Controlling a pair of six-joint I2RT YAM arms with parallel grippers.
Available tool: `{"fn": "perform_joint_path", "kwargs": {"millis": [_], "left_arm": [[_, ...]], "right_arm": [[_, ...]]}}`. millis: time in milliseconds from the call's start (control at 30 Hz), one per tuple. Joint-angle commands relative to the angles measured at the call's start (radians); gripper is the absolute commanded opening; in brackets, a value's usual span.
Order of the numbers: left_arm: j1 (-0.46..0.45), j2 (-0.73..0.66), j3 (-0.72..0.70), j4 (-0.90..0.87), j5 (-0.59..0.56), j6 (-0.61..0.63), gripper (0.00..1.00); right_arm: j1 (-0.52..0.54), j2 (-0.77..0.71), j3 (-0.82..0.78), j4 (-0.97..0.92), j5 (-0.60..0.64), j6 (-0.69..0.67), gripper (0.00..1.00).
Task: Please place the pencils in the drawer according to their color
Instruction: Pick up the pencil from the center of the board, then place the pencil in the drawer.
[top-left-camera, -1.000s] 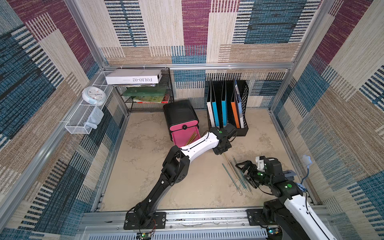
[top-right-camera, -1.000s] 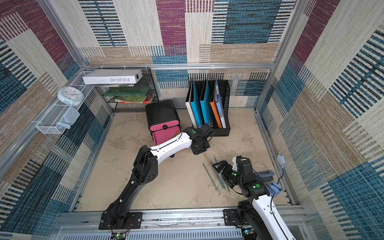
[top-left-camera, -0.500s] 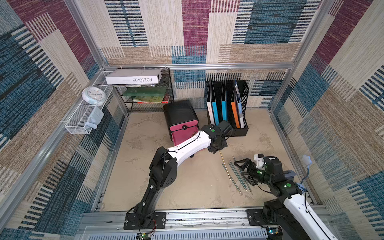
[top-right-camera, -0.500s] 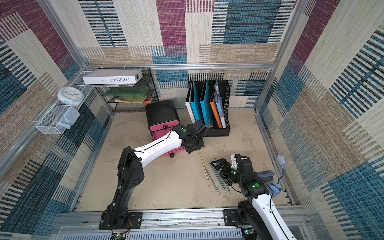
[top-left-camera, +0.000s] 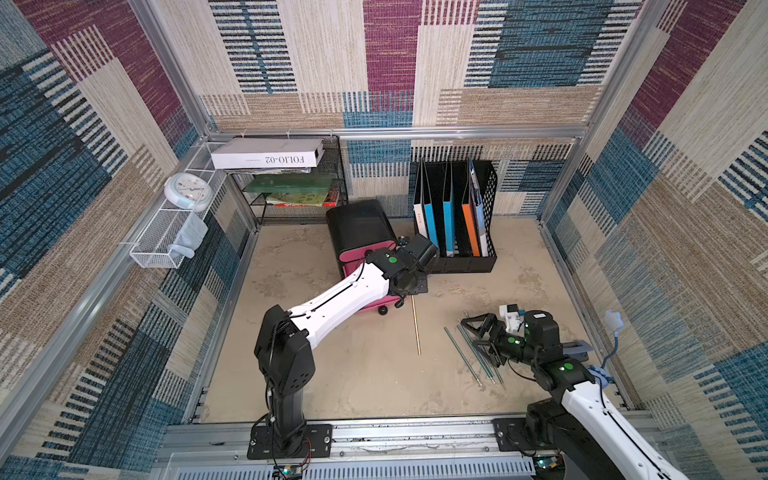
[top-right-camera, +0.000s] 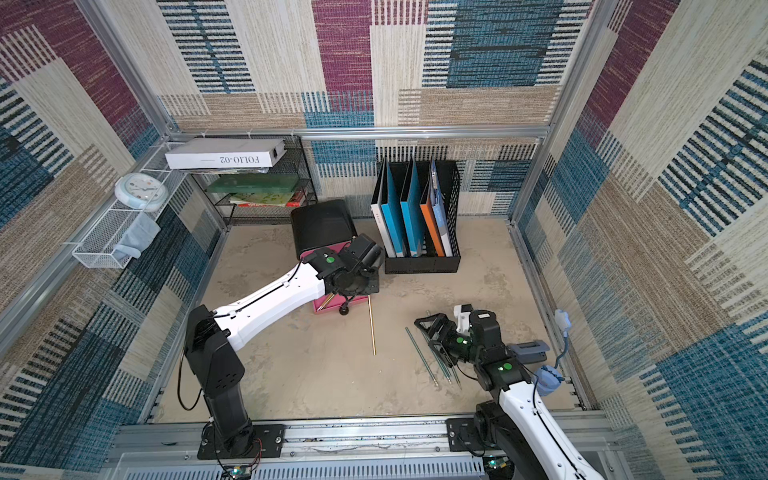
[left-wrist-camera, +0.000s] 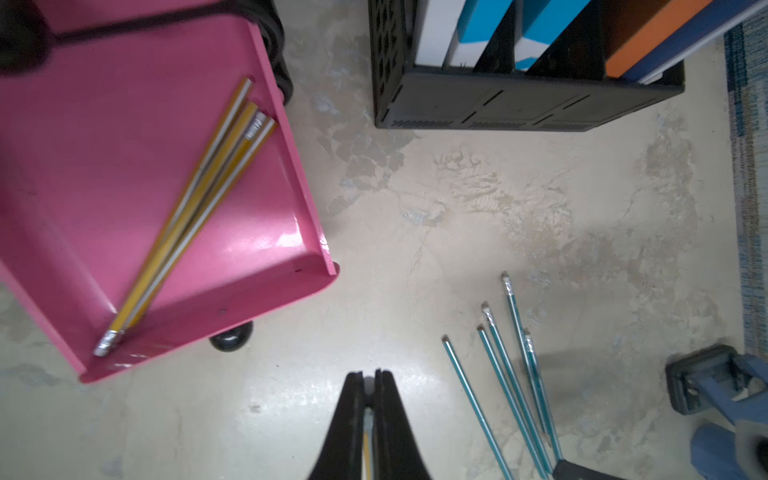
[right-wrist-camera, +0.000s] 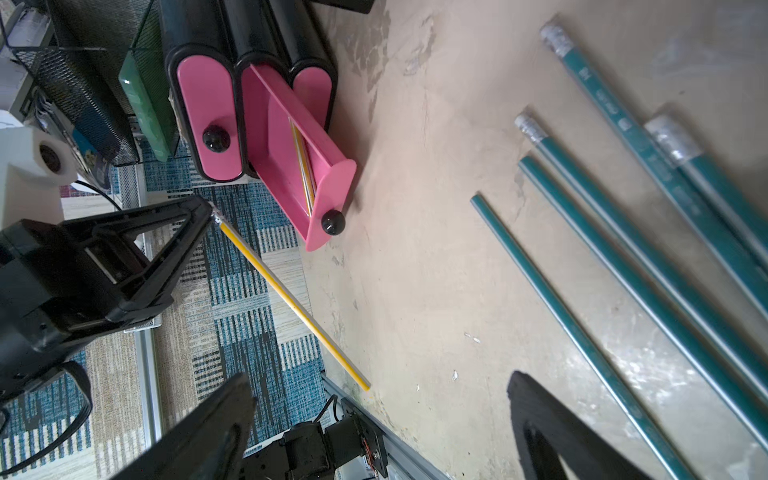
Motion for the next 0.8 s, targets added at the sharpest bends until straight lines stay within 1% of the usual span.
{"fn": "perform_joint_path", "kwargs": {"millis": [0,133,267,433,600,767], "left_arm": [[0.027,-0.033,-0.009,0.003,-0.069,0.137,0.0],[0.077,-0.053,0.004,0.004,-0.091,0.23,0.0],[0.109,-0.046,0.053,0.013,-0.13,0.353,0.0],[0.133,-0.003,0.14,0.024,-0.185,0.511,0.0],[0.142,0.043,0.189,0.07,-0.241,0.657,0.0],[0.155,0.059,0.16,0.151,-0.27,0.745,0.0]], "right_arm": [[0.032,0.018,-0.003,0.087,0.016,0.029,0.99],[0.121,0.071,0.002,0.144,0.068,0.052,0.99],[0.254,0.151,0.024,0.212,0.147,0.082,0.99],[0.36,0.281,0.063,0.292,0.174,0.082,0.99],[0.397,0.311,0.085,0.321,0.222,0.083,0.99],[0.4,0.291,0.076,0.327,0.259,0.085,0.99]]}}
